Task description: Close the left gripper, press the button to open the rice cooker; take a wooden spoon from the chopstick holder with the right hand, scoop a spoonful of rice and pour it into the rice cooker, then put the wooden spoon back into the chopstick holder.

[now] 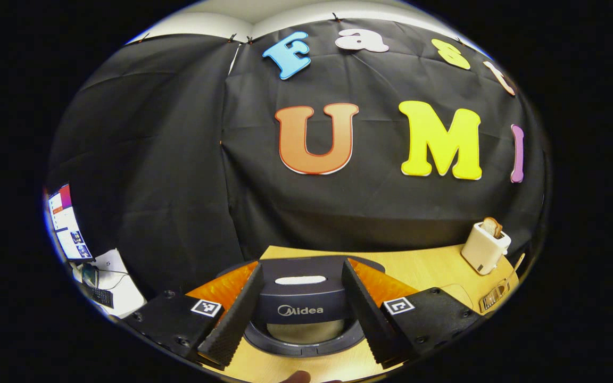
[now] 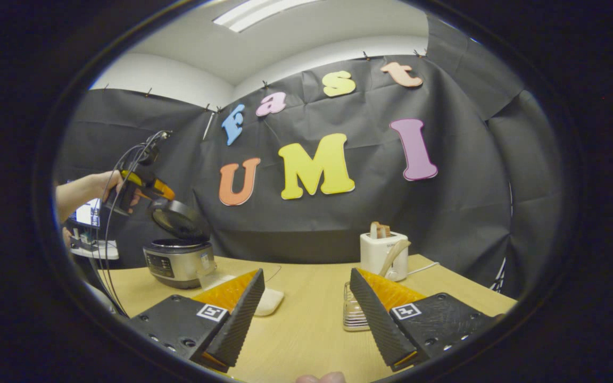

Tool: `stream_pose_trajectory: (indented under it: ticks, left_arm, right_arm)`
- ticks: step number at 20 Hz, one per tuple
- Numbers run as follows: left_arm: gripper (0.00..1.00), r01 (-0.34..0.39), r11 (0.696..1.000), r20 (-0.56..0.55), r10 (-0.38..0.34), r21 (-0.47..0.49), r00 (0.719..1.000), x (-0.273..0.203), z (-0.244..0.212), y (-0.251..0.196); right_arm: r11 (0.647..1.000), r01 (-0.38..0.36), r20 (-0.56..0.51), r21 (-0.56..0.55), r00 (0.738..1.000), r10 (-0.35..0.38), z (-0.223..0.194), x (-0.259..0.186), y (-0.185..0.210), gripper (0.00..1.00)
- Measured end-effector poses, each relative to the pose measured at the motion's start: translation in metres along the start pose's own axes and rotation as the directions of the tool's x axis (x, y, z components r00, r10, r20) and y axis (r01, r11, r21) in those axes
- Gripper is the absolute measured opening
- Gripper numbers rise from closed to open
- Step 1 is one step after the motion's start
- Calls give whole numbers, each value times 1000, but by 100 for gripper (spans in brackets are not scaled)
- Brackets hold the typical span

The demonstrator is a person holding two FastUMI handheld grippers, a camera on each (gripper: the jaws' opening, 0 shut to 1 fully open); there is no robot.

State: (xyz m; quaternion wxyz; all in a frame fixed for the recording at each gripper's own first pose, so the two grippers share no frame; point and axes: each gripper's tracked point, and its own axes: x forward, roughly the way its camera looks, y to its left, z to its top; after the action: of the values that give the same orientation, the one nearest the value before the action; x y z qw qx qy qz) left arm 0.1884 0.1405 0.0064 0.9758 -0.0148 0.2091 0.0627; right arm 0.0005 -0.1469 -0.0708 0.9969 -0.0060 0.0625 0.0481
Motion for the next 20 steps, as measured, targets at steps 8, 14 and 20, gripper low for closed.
stream_pose_trajectory:
  ticks: [8,14,20]
  left_arm:
    - [90,-8,1000,-16,8,-9,1000,7,-58,-5]
    - [90,-19,1000,-43,18,-23,999,15,-86,-9]
    - [89,-34,999,22,35,-12,999,16,-91,-8]
  right_arm:
    - [1000,-20,-12,-10,1000,20,-1,-7,17,95]
    - [1000,-23,-33,8,999,23,-8,-4,21,99]
    - [998,-6,-67,60,998,11,-21,-1,15,96]
